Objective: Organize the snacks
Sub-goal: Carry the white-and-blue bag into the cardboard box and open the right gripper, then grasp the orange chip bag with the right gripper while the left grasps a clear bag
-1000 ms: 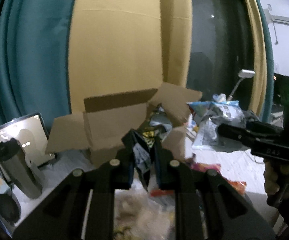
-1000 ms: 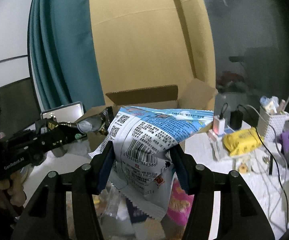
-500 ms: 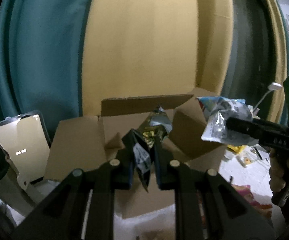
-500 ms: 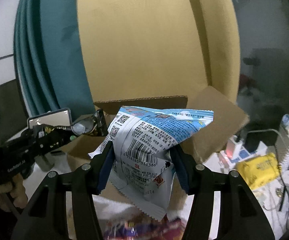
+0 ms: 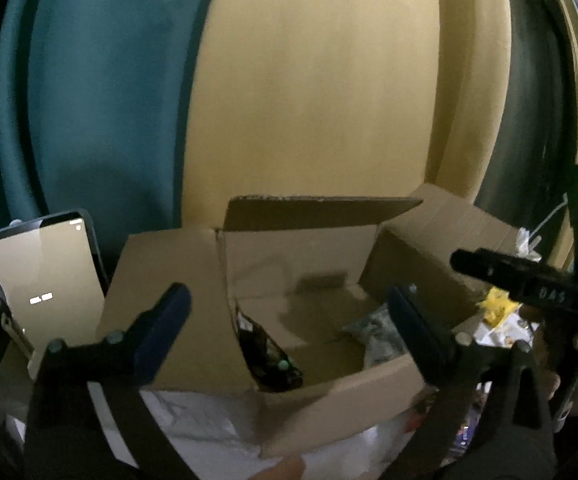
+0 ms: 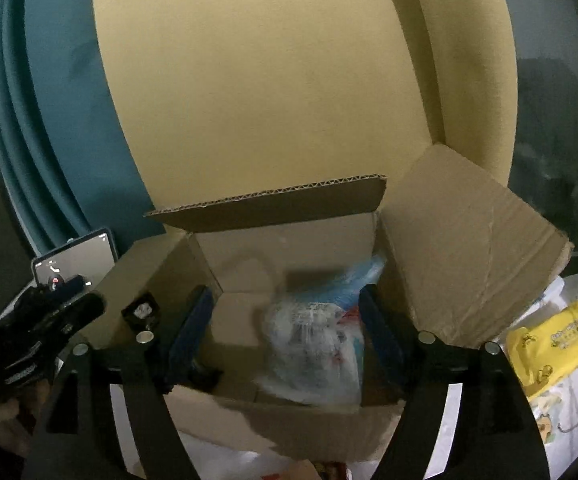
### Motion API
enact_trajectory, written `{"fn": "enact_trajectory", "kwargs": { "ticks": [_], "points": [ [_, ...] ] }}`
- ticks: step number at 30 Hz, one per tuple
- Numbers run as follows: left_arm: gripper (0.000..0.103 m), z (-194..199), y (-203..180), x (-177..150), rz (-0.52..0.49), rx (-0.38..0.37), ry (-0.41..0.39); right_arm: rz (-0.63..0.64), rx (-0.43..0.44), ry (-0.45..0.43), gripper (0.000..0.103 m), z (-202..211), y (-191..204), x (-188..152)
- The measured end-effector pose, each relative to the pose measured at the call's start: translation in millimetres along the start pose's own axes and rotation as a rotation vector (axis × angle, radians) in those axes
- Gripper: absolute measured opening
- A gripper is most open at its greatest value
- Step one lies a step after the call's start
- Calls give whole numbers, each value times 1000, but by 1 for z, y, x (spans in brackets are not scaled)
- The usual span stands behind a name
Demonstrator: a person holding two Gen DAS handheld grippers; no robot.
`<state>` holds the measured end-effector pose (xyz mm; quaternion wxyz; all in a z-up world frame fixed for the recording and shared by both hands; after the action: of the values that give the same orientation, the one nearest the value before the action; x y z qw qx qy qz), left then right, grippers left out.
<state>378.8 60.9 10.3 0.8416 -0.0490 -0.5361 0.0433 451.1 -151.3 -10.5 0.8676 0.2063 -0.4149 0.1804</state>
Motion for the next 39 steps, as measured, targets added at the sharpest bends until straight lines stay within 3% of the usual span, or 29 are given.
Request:
{"fn": "enact_trajectory", "kwargs": {
  "ticks": [18, 31, 39],
  "points": [
    [100, 88, -41, -32, -34, -51, 8, 43, -38, -57, 79, 93, 7, -36],
    [100, 111, -65, -91, -58, -95, 123, 2, -110, -20, 79, 137, -11, -91],
    [100, 108, -71, -127, -83, -114, 215, -70, -179, 75, 79, 145, -24, -144]
  ]
}}
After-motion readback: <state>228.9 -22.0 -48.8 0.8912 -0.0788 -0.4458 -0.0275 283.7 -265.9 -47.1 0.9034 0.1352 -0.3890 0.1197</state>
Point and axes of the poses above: each gripper's, at about its wrist camera, not at the fingertips, and z roughly against the way its jaws point, y to its left, x to its top, the point moved 3 cm from there along -z, roughly the way its jaws point, and after that the axes turned 2 degrees about y, right-handed, at the moved point
